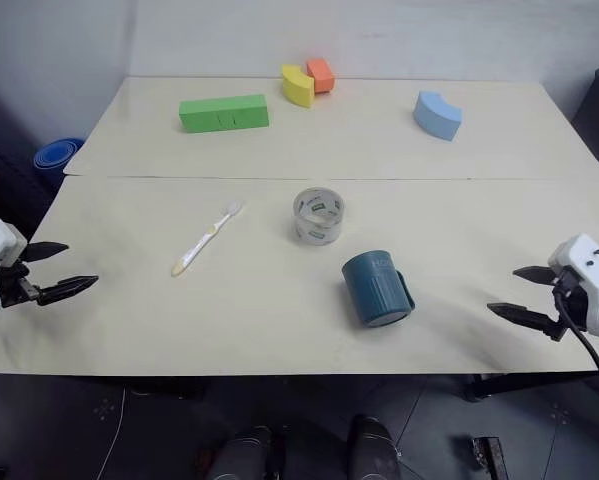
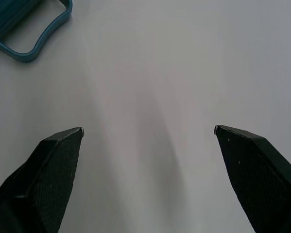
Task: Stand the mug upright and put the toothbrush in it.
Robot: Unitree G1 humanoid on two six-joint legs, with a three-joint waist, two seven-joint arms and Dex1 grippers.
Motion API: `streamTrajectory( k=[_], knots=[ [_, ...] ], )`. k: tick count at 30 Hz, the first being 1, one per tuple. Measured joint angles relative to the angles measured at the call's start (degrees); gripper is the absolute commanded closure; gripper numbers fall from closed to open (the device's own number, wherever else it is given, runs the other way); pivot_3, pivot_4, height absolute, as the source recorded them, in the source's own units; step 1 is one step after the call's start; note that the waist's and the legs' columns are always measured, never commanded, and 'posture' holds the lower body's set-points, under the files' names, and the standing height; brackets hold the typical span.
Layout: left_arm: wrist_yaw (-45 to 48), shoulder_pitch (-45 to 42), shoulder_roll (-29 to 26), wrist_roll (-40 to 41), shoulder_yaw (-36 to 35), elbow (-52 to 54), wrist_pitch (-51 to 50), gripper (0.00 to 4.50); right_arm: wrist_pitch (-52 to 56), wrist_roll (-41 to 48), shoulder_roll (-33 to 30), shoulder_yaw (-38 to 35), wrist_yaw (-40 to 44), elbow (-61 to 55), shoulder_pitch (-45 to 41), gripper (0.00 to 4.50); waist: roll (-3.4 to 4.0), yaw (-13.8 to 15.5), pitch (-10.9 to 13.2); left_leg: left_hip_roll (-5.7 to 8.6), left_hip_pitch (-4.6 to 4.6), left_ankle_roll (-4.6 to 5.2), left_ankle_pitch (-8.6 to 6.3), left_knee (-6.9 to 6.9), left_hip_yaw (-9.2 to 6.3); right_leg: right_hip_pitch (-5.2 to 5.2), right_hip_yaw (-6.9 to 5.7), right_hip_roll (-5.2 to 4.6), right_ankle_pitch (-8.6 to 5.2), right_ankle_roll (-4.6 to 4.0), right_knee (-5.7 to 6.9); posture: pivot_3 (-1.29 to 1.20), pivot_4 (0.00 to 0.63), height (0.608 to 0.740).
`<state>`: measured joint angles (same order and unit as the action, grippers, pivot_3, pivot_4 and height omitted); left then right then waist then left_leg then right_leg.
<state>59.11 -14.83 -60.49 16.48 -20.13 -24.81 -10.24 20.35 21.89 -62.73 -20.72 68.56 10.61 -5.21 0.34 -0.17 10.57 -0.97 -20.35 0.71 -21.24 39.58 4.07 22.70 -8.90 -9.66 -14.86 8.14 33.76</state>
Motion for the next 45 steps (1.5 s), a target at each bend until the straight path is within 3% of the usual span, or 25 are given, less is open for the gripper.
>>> streamTrajectory(
  k=[15, 20, 23, 28, 30, 33, 38, 45],
  knots=[
    [-0.73, 0.00, 0.20, 1.41, -0.34, 3.39, -3.22, 0.03, 1.02, -0.50, 0.29, 0.26, -1.37, -0.71, -0.88, 0.00, 0.00, 0.00, 0.00, 0.00, 0.00, 0.00, 0.00, 0.02, 0.00, 0.00, 0.01, 0.00, 0.00, 0.00, 0.01, 0.00, 0.150, 0.740],
    [2.51, -5.12, 0.68, 11.59, -1.35, 15.61, -16.20, 0.03, 8.36, 2.03, 0.27, 5.78, -1.77, -7.90, -15.28, 0.00, 0.13, -0.10, 0.11, -0.06, -0.04, -0.04, -0.03, 0.31, -0.06, 0.01, 0.03, 0.00, 0.00, -0.01, 0.18, 0.00, 0.150, 0.740],
    [5.84, -9.30, 0.16, 16.97, 1.08, 23.80, -22.40, 0.03, 12.62, 1.56, 0.92, 13.27, -1.81, -9.74, -27.96, 0.00, 0.23, -0.11, 0.18, -0.05, -0.08, -0.07, -0.05, 0.32, -0.05, 0.07, 0.04, 0.01, 0.00, -0.01, 0.16, 0.00, 0.150, 0.740],
    [13.55, -15.37, -0.87, 19.53, 10.49, 33.16, -24.75, 0.03, 15.07, -5.54, 13.61, 29.74, -1.94, -3.86, -49.89, 0.00, 0.25, -0.90, 0.21, -0.06, -0.19, -0.08, -0.05, 0.34, 0.00, 0.18, 0.04, 0.09, 0.00, -0.01, 0.18, 0.00, 0.150, 0.740],
    [15.10, -18.83, 0.23, 18.99, 14.22, 33.31, -24.28, 0.00, 13.59, -9.80, 19.64, 35.62, -2.12, 2.51, -55.97, 0.38, 0.26, -1.14, 0.21, -0.04, -0.39, -0.08, -0.04, 0.39, -0.05, 0.39, 0.01, 0.10, 0.00, -0.01, 0.29, 0.00, 0.150, 0.740],
    [15.88, -22.14, 2.06, 17.70, 17.20, 32.60, -23.37, 0.00, 10.64, -13.46, 25.23, 39.53, -2.43, 9.72, -60.11, 1.13, 0.25, -1.16, 0.21, 0.01, -1.01, -0.05, -0.02, 0.53, -0.11, 0.89, -0.02, 0.09, 0.01, -0.01, 0.34, 0.00, 0.150, 0.740],
    [16.04, -26.17, 5.34, 14.33, 20.99, 28.50, -21.49, 0.00, 2.16, -22.31, 32.53, 46.44, -2.09, 25.56, -65.30, 1.13, 0.25, -1.70, 0.22, 0.01, -1.05, -0.04, -0.03, 0.38, -0.16, 1.00, -0.11, 0.09, 0.01, -0.01, 0.36, 0.00, 0.150, 0.740],
    [15.52, -26.25, 5.87, 13.43, 21.14, 28.65, -21.35, 0.00, -5.44, -26.72, 38.97, 47.30, -0.24, 34.85, -68.79, 1.13, 0.26, -2.60, 0.22, -0.02, -1.04, -0.08, 0.00, 0.51, -0.17, 0.99, -0.06, 0.10, 0.01, -0.01, 0.48, 0.00, 0.150, 0.740]
  ],
)
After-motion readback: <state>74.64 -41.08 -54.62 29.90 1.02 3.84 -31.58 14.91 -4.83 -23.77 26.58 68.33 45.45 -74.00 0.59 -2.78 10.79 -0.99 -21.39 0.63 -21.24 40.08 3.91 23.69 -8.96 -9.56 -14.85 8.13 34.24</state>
